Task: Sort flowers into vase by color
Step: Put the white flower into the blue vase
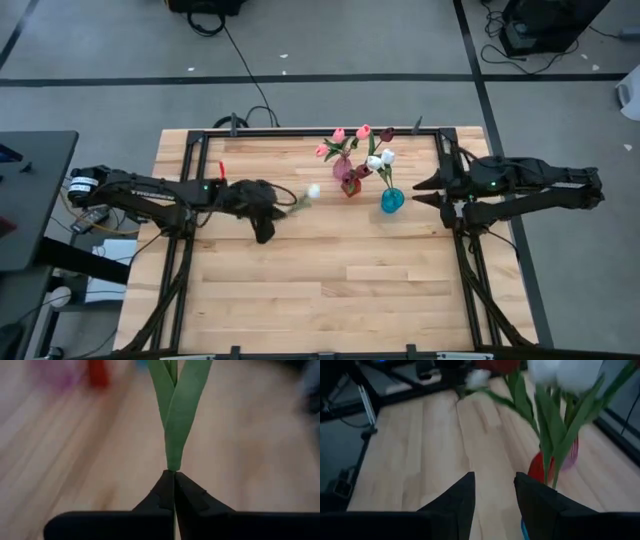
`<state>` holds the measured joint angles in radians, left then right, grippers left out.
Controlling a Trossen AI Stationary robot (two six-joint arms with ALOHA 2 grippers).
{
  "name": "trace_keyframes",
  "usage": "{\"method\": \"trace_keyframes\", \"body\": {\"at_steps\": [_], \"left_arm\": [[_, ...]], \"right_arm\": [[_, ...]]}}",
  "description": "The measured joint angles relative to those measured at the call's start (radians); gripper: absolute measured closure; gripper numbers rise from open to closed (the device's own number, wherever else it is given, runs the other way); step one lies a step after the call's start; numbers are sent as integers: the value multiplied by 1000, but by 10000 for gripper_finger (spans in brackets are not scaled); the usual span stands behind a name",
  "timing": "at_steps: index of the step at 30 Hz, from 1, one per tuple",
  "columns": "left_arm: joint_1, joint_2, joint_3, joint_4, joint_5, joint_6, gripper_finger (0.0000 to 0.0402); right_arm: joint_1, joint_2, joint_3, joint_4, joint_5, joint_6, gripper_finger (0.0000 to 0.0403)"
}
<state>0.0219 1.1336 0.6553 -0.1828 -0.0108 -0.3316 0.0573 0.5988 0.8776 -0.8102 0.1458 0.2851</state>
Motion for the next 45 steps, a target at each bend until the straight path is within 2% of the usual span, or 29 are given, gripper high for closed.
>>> {"method": "trace_keyframes", "body": {"at_steps": [3,9,12,15,18,24,30,35,39,45], "left_arm": [[-25,29,1,258,79,107,397],[-80,182,1,680,203,254,397],[-105,257,1,897,143,327,397],[-106,297,2,1020,35,342,396],[-87,311,18,1047,-28,334,396],[-106,421,161,1026,5,324,396],[-151,602,385,1012,-8,381,396],[-155,739,565,1043,-97,461,396],[-139,862,704,1094,-143,529,396],[-89,1015,860,1160,-152,598,396]], "right_arm": [[21,3,-7,60,10,-12,252],[59,32,-109,349,-67,-79,252],[73,61,-149,460,-68,-90,252],[81,94,-153,489,-62,-97,252],[89,115,-153,488,-44,-96,252],[97,128,-153,484,32,-78,252],[88,80,-93,299,226,-5,252],[68,20,-73,178,381,26,252],[57,-3,-73,136,385,30,252],[58,-15,-73,107,368,61,252]]}}
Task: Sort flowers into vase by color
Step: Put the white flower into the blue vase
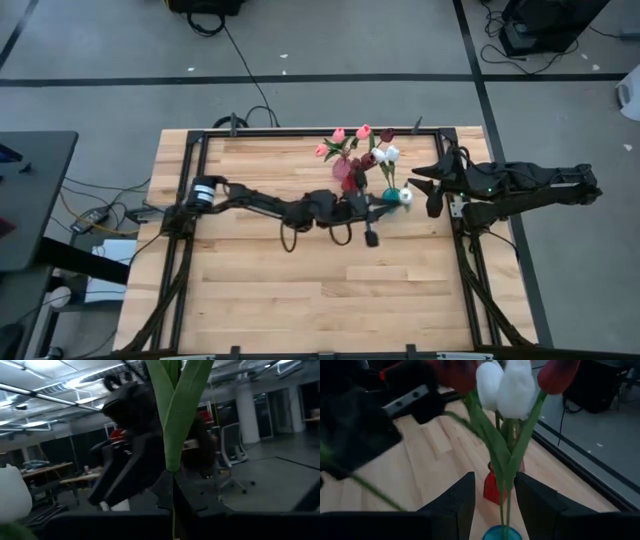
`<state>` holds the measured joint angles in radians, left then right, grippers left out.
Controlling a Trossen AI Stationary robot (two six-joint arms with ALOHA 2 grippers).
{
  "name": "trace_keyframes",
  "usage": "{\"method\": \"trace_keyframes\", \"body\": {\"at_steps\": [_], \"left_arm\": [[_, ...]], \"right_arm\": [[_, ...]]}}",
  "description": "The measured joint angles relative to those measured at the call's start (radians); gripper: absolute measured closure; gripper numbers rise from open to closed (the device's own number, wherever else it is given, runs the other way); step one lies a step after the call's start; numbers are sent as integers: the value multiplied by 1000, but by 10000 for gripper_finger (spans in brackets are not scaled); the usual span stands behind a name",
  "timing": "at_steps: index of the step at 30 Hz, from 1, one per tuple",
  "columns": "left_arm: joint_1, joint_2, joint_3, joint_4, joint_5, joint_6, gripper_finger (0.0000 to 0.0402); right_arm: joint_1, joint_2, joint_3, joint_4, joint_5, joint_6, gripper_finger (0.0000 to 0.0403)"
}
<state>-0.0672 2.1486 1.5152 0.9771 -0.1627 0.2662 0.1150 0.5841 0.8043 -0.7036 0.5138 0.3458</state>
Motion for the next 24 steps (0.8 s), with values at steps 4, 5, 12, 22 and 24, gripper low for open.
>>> {"method": "trace_keyframes", "body": {"at_steps": [4,5,12,22,24], "left_arm": [[33,44,52,8,3,-18,396],[41,49,52,8,3,-29,396],[72,52,52,0,19,-24,396],[81,52,52,-17,51,-18,396],[72,52,52,-21,26,-15,398]], "right_arm": [[0,-6,0,-22,17,0,252],[0,-9,0,-25,17,-1,252],[0,-23,0,-24,23,-16,252],[0,-22,0,6,36,-28,252],[0,-22,0,26,35,-38,252]]}}
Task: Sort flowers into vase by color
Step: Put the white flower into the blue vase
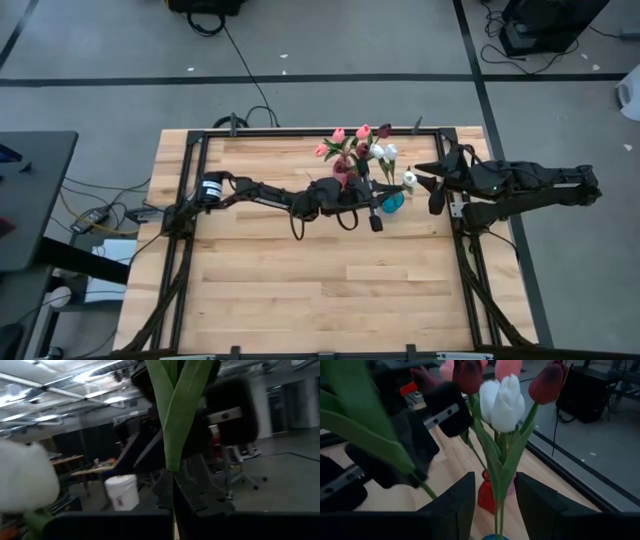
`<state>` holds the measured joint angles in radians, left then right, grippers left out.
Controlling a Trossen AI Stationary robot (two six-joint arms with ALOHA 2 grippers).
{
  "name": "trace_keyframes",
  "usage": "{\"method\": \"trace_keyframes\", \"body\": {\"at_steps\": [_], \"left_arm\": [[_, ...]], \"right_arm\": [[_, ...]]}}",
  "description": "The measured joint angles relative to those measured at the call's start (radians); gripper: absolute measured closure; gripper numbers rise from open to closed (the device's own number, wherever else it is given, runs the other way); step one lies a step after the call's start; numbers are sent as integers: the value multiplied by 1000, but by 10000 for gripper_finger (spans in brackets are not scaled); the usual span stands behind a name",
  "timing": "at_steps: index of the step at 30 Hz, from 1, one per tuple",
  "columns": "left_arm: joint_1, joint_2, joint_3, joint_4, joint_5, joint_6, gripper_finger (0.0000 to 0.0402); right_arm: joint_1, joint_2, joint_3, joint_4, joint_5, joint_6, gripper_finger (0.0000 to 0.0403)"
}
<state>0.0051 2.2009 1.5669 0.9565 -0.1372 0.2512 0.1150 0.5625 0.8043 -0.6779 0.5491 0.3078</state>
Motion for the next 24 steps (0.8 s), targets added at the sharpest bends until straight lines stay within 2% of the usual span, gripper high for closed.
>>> {"method": "trace_keyframes", "body": {"at_steps": [8,13,18,24], "left_arm": [[-66,0,0,-7,-135,11,400],[-155,16,5,-4,-286,134,401],[-176,48,37,11,-390,-5,401],[-176,188,159,10,-449,-12,401]], "right_arm": [[0,0,0,19,0,-38,252],[0,-6,0,19,0,-68,252],[0,-23,0,49,0,-103,252],[0,-32,0,78,-15,-144,252]]}}
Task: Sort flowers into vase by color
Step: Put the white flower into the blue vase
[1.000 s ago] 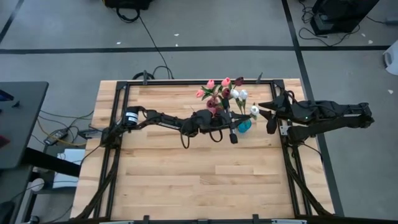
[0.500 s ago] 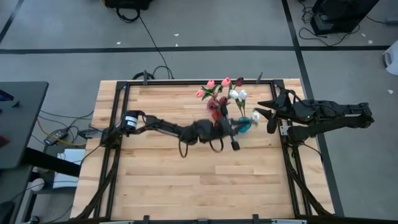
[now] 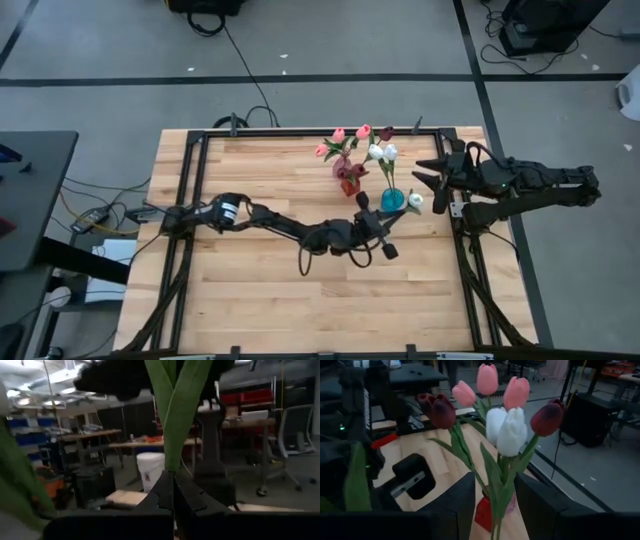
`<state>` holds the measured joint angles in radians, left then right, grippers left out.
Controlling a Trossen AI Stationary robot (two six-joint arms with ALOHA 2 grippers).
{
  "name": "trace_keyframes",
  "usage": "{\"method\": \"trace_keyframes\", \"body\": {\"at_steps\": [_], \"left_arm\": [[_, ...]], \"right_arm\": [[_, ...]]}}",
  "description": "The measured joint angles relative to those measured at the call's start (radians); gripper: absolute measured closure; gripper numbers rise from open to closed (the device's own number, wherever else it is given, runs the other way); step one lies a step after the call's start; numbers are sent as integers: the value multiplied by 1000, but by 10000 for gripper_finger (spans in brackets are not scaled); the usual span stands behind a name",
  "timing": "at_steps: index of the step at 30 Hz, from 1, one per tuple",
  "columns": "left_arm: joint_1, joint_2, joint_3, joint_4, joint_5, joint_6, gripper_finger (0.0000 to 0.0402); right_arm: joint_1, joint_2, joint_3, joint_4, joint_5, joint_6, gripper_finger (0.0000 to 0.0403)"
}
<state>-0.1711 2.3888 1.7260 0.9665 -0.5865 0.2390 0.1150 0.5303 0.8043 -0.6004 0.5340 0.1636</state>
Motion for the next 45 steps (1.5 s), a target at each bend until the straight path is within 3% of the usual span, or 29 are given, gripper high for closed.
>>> {"method": "trace_keyframes", "body": {"at_steps": [9,14,24,39,45], "left_arm": [[3,89,134,35,-140,68,401],[23,98,138,117,-154,77,401],[23,99,138,312,-176,328,401],[35,99,137,305,-131,276,401],[58,98,137,146,-133,129,401]], "right_arm": [[0,-1,0,-7,-11,-2,252],[0,-1,0,-8,-12,-1,252],[0,-1,0,-8,-12,1,252],[0,-1,0,-8,-12,11,252],[0,-1,0,-8,-25,9,252]]}}
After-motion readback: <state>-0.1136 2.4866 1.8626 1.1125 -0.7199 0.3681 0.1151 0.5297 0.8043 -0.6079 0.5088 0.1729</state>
